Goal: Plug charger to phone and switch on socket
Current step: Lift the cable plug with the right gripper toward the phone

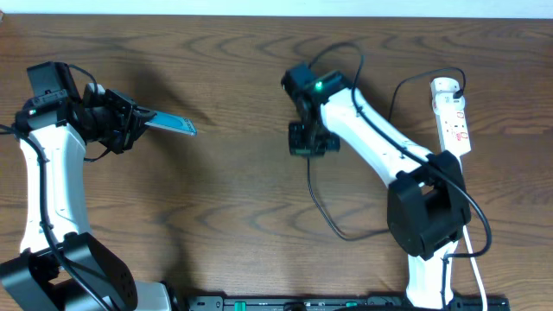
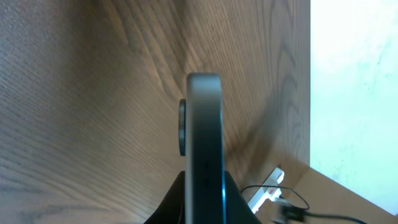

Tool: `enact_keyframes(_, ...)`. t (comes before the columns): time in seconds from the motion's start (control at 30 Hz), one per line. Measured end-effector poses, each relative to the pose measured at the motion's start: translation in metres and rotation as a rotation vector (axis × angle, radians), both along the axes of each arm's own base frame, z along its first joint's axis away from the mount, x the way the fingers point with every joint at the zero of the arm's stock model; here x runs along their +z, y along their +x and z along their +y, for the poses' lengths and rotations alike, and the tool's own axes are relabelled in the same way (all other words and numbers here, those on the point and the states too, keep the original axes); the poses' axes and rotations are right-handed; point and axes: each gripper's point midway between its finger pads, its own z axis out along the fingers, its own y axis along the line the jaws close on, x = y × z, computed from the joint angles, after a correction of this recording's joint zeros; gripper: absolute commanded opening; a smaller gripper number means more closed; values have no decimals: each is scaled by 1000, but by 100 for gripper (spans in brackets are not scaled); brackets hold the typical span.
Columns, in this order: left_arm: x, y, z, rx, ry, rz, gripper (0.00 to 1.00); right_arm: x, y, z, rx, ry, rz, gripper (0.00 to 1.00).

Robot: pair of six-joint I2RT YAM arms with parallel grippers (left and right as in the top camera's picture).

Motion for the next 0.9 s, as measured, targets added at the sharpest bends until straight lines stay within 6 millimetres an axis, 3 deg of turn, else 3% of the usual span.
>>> enact_keyframes(0.07,0,0,0,0,0,0,7,36,17,8,41,51,-62,1)
enact_keyframes(0.1,0,0,0,0,0,1,7,44,21,12,53,69,-83,1)
enact_keyframes(0.23,0,0,0,0,1,0,7,93,24,36,221,229,-133,1)
enact_keyframes(0.43,0,0,0,0,0,0,7,151,-20,84,614,632,-110,1)
enact_keyframes(0.6,0,0,0,0,0,-1,7,178,-49,101,796,879,-106,1)
enact_keyframes(0.9,11,7,-8,-34,-51,-63,7,195,-58,110,884,1011,-147,1)
